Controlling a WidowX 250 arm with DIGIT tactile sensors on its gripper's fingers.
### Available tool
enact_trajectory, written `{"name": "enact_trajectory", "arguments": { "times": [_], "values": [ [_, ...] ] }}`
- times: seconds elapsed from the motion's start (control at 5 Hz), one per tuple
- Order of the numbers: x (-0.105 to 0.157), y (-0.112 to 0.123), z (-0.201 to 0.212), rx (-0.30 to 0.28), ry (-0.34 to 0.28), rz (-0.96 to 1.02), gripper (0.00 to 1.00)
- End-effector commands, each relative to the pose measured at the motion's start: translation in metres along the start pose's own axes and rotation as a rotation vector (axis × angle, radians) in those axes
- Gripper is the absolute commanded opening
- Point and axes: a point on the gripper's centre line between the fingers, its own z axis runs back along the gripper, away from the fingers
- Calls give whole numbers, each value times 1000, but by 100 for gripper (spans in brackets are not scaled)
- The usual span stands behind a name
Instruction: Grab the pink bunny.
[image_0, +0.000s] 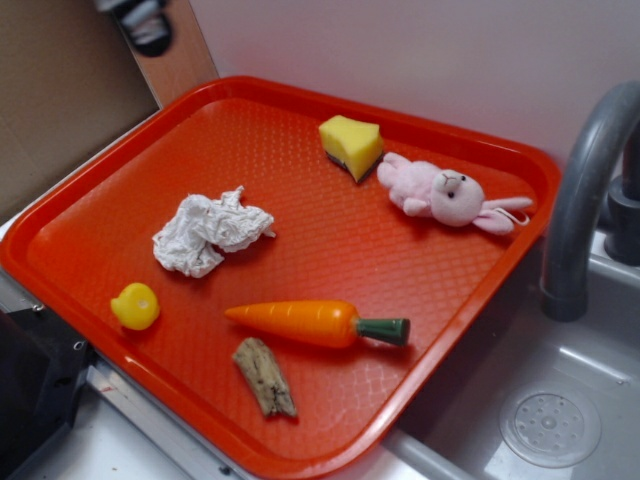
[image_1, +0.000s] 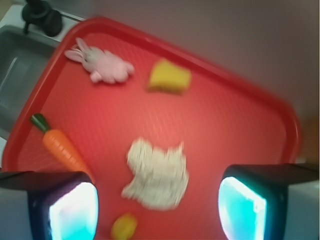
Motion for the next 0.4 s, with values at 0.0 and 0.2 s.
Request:
{"name": "enact_trajectory", "arguments": {
  "times": [0.0, 0.2],
  "values": [
    [78, -12, -57, 36, 30, -321, 100],
    [88, -25, -91, -33, 40, -468, 100]
  ]
}}
